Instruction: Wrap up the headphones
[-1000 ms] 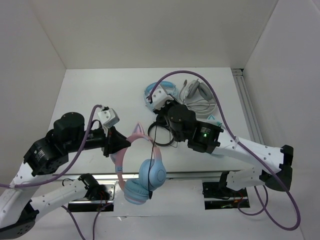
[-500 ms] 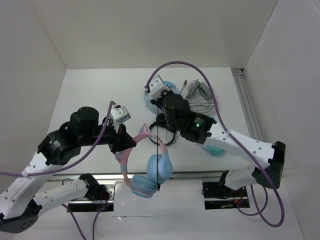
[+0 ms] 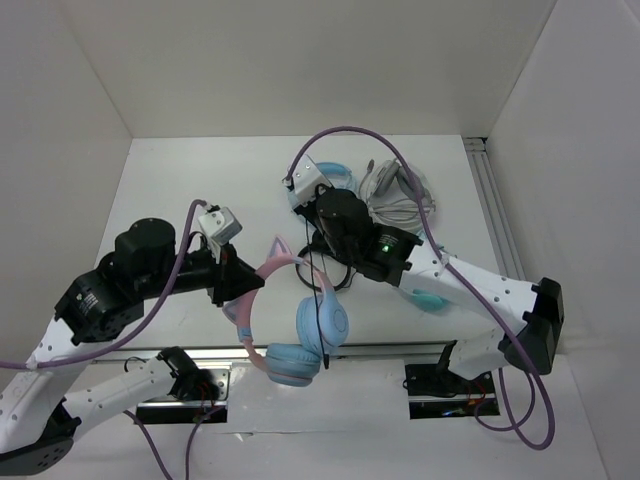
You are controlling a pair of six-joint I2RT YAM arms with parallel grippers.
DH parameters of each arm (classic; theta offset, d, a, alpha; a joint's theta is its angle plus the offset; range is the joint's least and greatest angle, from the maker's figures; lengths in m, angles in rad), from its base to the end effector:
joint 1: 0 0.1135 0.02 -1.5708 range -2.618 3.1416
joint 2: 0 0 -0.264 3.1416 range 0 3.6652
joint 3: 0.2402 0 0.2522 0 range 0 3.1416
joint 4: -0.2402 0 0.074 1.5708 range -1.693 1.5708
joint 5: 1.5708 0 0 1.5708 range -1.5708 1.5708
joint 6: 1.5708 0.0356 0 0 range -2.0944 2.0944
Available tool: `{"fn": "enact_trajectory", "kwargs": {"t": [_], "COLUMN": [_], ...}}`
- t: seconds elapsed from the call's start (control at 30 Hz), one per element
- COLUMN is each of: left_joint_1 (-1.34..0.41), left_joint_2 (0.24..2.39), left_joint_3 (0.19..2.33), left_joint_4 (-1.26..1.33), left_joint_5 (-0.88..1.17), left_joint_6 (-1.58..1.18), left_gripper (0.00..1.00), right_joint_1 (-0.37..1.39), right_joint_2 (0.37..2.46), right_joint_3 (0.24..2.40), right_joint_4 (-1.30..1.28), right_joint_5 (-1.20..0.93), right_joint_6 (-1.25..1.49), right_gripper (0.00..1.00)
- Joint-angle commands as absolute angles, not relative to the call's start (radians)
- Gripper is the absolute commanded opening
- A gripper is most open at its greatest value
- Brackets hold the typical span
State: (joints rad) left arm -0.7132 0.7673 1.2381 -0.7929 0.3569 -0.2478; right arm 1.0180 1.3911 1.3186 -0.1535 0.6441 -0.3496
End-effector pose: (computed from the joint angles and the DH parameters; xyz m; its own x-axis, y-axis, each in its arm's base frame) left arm 0.0848 -0.0898 0.4274 -0.4439 0.0802 -0.8925 0.7786 0.5276 -0.3399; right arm 0.1869 0.2623 0.3924 0.0173 -0.4936 -0.8695 -0.3910 0.7971 -0.4602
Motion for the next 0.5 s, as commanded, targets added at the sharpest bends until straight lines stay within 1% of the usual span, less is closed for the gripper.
{"fn": "enact_trajectory", "kwargs": {"t": [0.0, 0.2, 0.23, 0.33, 0.47], "left_joint_1": [-0.735, -0.735, -0.735, -0.735, -0.735], "left_joint_2": [0.723, 0.712, 0.697, 0.635, 0.522], "left_joint_3": [1.305, 1.305, 1.305, 1.292, 1.221], "left_joint_4": [-0.681, -0.637, -0.626, -0.560, -0.454], "left_joint_5": [0.560, 0.453, 0.396, 0.329, 0.134], "left_joint_6": [-0.273, -0.343, -0.376, -0.423, -0.547], "left_gripper": [0.00, 0.00, 0.00, 0.00, 0.00], "right_joint_1": [1.014, 1.034, 1.034, 1.034, 1.034], "right_joint_2": [1.422, 1.399, 1.390, 1.344, 1.279], "right_joint_3": [1.302, 1.259, 1.247, 1.197, 1.105], "right_joint_4": [-0.160, -0.129, -0.114, -0.094, -0.022], "right_joint_5": [0.655, 0.592, 0.565, 0.499, 0.335], "right_joint_6": [-0.310, -0.255, -0.246, -0.206, -0.184], "right_gripper": [0.00, 0.00, 0.00, 0.00, 0.00]}}
